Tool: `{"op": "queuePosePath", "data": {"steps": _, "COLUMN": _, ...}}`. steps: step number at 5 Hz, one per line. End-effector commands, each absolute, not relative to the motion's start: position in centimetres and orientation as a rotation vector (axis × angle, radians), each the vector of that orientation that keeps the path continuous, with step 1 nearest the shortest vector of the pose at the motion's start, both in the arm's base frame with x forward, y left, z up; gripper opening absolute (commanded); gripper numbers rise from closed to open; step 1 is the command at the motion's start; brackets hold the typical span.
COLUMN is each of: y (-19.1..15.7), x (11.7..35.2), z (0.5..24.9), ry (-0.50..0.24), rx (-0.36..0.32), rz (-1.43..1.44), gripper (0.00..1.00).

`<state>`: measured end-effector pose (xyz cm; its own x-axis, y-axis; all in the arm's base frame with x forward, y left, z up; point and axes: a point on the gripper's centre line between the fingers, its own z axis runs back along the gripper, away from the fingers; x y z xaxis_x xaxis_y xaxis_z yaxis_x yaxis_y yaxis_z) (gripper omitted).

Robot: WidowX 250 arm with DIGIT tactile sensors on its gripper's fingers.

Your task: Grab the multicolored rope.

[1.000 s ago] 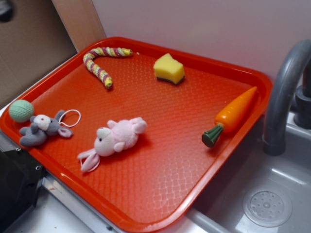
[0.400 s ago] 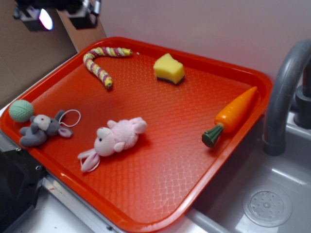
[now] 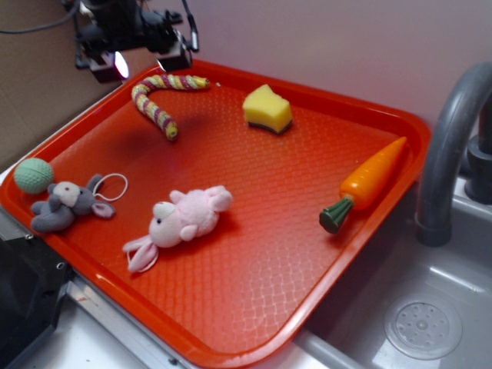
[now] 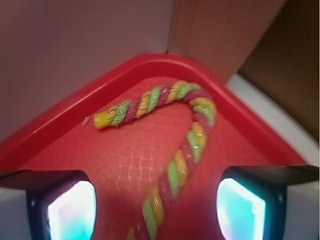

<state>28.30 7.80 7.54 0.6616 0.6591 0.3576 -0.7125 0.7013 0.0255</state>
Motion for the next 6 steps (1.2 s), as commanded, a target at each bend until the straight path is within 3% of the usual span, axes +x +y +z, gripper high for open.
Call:
{"op": "queuePosePath", "data": {"steps": 1, "y": 12.2, "x": 27.2, "z": 5.0, "ry": -0.301, "rx": 0.086, "rz": 0.822, "gripper": 1.0}}
{"op": "queuePosePath", "data": {"steps": 2, "y": 12.3, "x": 26.8, "z": 3.1, "ry": -0.259, "rx": 0.039, "rz": 0.805, "gripper": 1.0}}
{"op": "queuePosePath", "data": {"steps": 3, "y": 11.6, "x": 28.4, "z": 1.1, "ry": -0.222, "rx": 0.013, "rz": 0.795, "gripper": 0.0}}
{"op": "queuePosePath", "data": {"steps": 4, "y": 11.2, "x": 29.8, "z": 0.5, "ry": -0.216, "rx": 0.037, "rz": 0.783, "gripper": 0.0}}
{"op": "queuePosePath", "data": {"steps": 5, "y": 11.3, "x": 29.4, "z": 0.9, "ry": -0.221, "rx": 0.067, "rz": 0.763, "gripper": 0.0}}
{"op": "queuePosePath", "data": {"steps": 6, "y": 11.3, "x": 28.7, "z": 1.8, "ry": -0.194, "rx": 0.138, "rz": 0.603, "gripper": 0.0}}
